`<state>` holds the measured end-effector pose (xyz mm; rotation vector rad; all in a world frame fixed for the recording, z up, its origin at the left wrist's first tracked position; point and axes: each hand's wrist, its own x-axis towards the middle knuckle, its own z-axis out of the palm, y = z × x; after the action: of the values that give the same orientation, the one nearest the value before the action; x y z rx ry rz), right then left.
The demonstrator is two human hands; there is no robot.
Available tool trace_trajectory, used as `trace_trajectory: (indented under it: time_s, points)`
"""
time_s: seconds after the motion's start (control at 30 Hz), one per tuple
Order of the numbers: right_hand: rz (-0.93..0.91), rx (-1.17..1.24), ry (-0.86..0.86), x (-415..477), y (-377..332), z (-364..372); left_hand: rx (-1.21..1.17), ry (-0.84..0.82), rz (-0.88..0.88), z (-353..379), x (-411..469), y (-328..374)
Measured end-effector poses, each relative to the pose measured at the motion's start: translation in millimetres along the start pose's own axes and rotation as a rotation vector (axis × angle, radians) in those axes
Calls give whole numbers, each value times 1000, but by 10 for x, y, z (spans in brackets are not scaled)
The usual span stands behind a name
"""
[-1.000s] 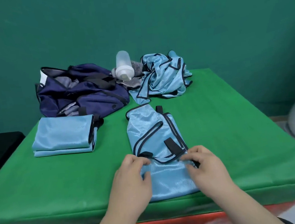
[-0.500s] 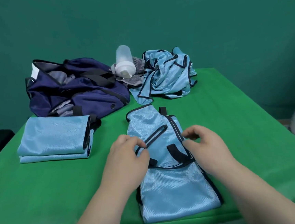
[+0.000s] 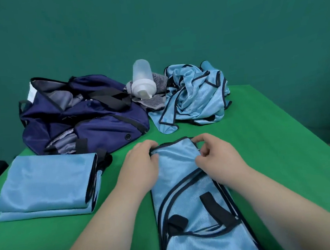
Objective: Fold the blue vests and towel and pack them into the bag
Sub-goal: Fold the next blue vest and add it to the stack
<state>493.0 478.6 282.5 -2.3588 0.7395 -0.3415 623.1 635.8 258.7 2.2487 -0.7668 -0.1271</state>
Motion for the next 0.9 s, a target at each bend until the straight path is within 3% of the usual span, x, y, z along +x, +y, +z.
trace_trajectory:
  time_s: [0.23, 0.63, 0.9]
  points:
    - [-5, -254, -102, 41, 167, -56, -4, -107, 1, 65, 304, 168]
    - [-4, -83, 80, 315, 331, 96, 199, -120, 88, 78, 336, 48]
    - [-128, -162, 59, 358, 274, 138, 47, -159, 129, 107, 442, 0]
